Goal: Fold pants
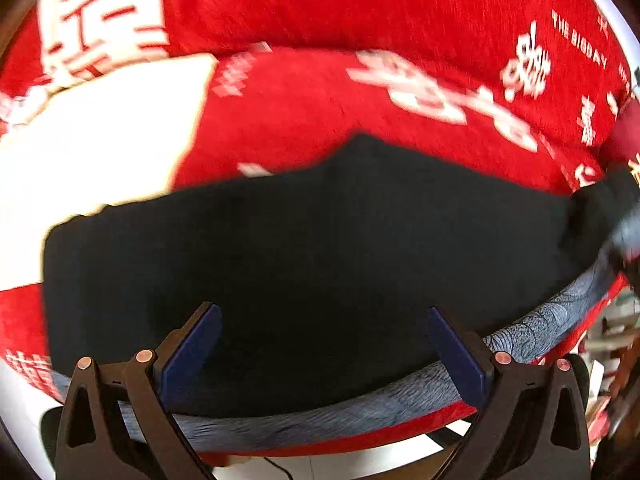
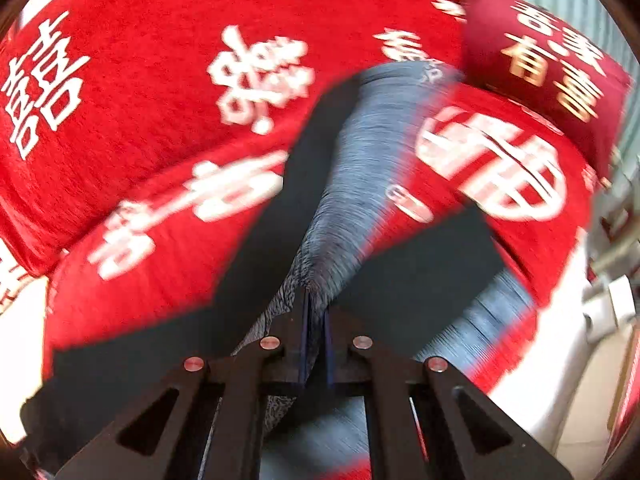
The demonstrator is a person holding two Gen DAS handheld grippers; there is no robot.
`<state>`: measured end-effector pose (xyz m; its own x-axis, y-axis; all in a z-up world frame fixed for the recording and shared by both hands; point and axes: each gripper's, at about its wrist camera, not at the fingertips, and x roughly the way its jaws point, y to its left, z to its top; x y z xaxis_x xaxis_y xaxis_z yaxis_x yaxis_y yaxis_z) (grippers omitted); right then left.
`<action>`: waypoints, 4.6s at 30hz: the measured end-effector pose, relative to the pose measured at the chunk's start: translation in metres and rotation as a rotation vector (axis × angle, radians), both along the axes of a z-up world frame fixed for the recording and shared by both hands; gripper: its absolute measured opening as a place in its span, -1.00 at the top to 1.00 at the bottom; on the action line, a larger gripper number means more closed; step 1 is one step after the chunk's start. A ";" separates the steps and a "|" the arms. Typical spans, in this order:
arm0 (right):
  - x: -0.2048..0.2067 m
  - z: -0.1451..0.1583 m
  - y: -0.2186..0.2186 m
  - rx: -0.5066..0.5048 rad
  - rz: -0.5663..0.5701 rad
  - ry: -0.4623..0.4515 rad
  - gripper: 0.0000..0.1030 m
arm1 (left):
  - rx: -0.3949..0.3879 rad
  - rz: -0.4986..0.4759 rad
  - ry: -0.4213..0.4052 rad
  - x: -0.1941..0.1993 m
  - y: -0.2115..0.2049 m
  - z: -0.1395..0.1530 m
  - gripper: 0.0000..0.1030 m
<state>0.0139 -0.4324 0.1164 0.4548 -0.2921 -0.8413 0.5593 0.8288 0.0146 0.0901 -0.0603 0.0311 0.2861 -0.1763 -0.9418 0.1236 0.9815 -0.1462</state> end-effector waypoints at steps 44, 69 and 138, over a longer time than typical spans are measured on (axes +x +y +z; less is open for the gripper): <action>-0.006 -0.030 0.117 -0.042 0.445 -0.047 -0.58 | 0.186 0.076 -0.036 -0.009 0.026 0.003 -1.00; -0.004 -0.044 0.073 -0.104 0.363 0.079 -0.98 | 0.145 0.259 -0.020 -0.034 0.108 -0.007 -1.00; -0.022 -0.086 0.064 -0.003 0.450 0.130 -1.00 | 0.103 0.168 -0.070 0.018 0.021 0.015 -1.00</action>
<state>-0.0082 -0.3688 0.0303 0.4277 -0.0923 -0.8992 0.1416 0.9893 -0.0342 0.1082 -0.0393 0.0458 0.3691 -0.0246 -0.9291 -0.0364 0.9985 -0.0408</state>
